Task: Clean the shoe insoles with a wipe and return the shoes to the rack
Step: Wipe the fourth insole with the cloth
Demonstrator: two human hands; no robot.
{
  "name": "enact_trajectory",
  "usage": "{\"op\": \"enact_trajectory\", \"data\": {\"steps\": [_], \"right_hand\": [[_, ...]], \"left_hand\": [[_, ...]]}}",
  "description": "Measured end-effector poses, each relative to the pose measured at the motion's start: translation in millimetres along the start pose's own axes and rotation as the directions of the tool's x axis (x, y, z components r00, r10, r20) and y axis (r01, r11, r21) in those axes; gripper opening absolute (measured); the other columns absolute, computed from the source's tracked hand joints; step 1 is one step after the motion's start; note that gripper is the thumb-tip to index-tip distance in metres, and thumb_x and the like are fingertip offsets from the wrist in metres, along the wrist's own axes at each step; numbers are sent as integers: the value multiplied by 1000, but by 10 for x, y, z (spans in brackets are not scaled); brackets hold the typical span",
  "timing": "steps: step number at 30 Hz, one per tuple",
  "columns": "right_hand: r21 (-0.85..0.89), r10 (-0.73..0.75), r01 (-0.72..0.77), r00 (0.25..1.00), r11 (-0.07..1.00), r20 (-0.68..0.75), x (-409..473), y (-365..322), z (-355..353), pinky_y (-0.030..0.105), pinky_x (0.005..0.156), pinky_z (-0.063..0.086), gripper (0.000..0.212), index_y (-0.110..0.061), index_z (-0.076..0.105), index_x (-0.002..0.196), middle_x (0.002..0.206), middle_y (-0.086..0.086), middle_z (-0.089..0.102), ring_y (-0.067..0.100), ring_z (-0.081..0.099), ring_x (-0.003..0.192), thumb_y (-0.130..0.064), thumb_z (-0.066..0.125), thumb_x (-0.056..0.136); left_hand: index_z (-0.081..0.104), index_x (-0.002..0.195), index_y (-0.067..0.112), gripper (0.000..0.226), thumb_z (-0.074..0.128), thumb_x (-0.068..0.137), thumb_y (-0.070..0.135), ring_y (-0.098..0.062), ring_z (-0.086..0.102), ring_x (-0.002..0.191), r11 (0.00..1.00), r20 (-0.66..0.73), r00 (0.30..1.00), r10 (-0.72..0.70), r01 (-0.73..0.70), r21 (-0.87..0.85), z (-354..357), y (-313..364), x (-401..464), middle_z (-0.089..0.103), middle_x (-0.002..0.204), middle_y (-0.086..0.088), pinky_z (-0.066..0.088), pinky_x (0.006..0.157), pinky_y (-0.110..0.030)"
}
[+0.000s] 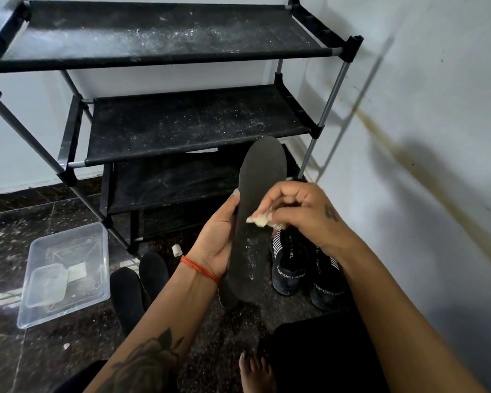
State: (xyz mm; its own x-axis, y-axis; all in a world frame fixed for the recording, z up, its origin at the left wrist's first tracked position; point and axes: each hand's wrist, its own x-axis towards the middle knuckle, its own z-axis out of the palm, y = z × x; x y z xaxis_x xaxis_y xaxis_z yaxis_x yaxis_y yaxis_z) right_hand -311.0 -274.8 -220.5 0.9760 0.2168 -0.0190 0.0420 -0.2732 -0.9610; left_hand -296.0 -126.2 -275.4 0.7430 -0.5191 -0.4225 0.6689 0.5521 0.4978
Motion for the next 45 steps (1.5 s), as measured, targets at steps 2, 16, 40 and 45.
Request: {"op": "enact_trajectory", "data": {"steps": [2,16,40,45], "right_hand": [[-62,12,-22,987,998,-158,21,78,-35,16,61,48,23,-13,70,77,77,7,71,5,61,65,9,66,73],[-271,116,-85,988,959,100,-57,8,-83,10,69,48,28,-20,76,76,74,-9,73,-2,65,71,7,72,70],[-269,43,-126,955,955,-294,90,191,45,4,69,45,21,-20,74,95,82,-9,69,-2,61,71,-8,73,77],[-352,4,-44,993,935,-114,85,140,133,4,72,46,23,-18,74,95,90,-9,71,-6,63,75,-7,74,75]], "left_hand": [[61,120,8,52,51,83,43,-24,62,96,1000,-32,999,8,-8,-2,-4,3,9,64,112,-14,42,100,-41],[56,127,6,56,34,97,48,-22,70,93,998,-64,997,41,-38,41,-29,-3,1,68,113,-13,59,78,-32],[61,121,22,45,33,96,47,-18,69,88,981,-50,986,158,-151,125,-12,-79,47,70,109,-8,57,80,-31],[55,129,11,59,27,97,52,-18,69,93,983,-49,992,120,-112,144,-7,-71,24,69,111,-11,56,84,-29]]}}
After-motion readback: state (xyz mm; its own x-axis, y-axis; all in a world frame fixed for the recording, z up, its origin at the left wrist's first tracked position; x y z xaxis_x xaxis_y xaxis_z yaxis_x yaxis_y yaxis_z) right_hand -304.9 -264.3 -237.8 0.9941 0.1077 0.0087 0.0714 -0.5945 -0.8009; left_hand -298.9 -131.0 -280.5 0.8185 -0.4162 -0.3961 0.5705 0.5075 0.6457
